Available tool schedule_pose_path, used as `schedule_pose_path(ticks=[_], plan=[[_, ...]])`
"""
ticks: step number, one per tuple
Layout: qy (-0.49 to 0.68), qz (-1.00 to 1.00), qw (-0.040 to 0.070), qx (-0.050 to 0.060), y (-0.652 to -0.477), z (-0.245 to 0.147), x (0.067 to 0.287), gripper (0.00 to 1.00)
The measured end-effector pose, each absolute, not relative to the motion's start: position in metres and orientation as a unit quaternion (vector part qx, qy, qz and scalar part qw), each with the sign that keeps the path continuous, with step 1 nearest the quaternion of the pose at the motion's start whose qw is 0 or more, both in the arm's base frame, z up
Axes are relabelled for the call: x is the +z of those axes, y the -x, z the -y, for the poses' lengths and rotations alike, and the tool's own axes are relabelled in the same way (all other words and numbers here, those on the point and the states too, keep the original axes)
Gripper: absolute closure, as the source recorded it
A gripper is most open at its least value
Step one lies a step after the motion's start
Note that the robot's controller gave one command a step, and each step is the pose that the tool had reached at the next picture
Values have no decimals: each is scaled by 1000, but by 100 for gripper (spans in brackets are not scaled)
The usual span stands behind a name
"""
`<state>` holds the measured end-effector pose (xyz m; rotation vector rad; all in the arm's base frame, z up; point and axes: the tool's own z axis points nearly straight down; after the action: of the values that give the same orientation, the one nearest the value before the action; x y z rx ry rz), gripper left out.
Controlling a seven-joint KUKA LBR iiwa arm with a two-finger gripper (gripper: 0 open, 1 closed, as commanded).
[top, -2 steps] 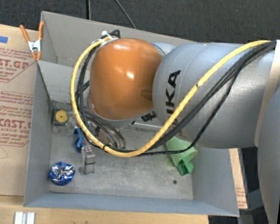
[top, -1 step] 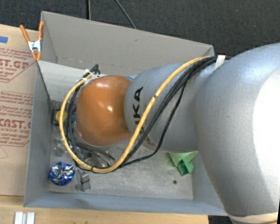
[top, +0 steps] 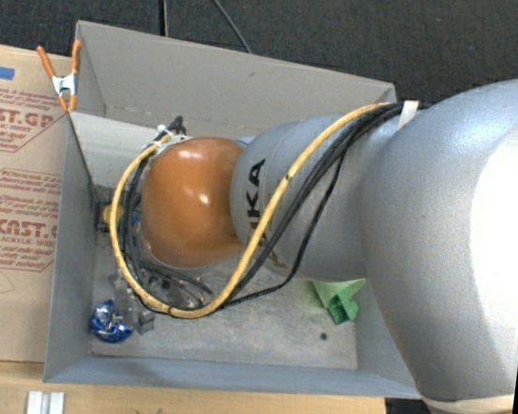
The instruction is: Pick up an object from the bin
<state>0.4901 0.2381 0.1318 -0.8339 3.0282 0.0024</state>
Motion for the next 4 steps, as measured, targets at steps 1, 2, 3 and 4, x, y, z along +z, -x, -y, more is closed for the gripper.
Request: schedule_pose_path(ticks=[1, 2, 3, 4], plan=[[229, -973, 6, 1, -509, -235, 238, 100], [230, -973, 2, 1, -508, -234, 233, 0], [147, -989, -3, 0, -501, -221, 103, 0], [76, -997, 1, 0, -489, -246, 69, 0]])
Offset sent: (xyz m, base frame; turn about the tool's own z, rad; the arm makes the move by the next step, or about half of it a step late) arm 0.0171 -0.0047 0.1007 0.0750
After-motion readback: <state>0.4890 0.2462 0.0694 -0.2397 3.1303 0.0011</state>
